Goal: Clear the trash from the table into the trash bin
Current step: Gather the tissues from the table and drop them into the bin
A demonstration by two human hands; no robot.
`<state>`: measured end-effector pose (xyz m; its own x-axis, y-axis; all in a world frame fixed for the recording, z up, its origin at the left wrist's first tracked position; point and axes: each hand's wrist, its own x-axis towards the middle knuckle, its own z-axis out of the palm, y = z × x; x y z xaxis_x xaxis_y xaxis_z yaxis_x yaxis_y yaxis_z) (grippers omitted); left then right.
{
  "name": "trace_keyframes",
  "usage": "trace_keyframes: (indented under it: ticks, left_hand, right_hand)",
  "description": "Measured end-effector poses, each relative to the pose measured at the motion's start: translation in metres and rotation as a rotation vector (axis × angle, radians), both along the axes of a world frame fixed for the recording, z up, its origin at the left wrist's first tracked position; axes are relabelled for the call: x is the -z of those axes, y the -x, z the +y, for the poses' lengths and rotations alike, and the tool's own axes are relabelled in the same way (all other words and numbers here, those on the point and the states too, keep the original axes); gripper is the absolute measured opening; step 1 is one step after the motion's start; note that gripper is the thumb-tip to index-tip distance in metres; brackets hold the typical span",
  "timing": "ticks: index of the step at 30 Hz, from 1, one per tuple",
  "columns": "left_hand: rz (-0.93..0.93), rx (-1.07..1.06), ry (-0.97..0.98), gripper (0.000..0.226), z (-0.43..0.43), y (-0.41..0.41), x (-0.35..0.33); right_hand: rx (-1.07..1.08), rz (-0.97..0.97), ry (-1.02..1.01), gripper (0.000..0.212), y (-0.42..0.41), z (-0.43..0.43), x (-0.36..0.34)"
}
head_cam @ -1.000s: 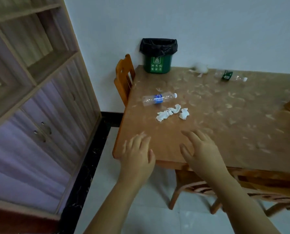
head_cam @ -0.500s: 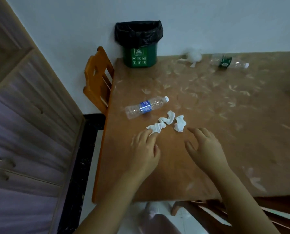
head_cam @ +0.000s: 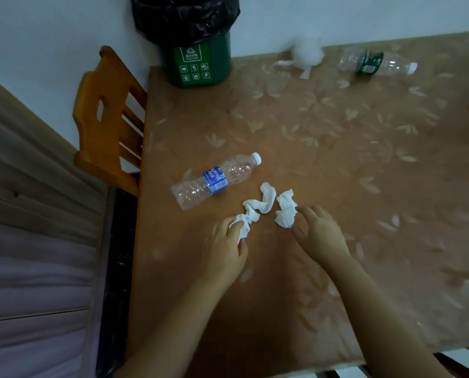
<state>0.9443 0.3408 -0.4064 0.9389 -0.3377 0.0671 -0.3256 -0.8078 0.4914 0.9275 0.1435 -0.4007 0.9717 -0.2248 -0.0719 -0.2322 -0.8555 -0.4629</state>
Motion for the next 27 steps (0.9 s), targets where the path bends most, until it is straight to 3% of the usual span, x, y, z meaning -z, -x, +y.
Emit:
trace_keyframes:
  ticks: [12,18,27]
  left_hand:
    - [0.15,-0.064,-0.104,0.046,-0.004,-0.027,0.031]
    - [0.169,-0.076,-0.127,0.041,-0.005,-0.026,0.037]
    - [0.28,-0.127,0.034,0.029,-0.004,-0.019,0.041]
  right_hand:
    - [-0.038,-0.034,-0.045,0.033,-0.031,0.01,0.044]
    - [-0.014,-0.045,-0.068,0.033,-0.026,0.01,0.05]
    - [0.051,-0.038,-0.191,0.03,-0.01,0.014,0.054]
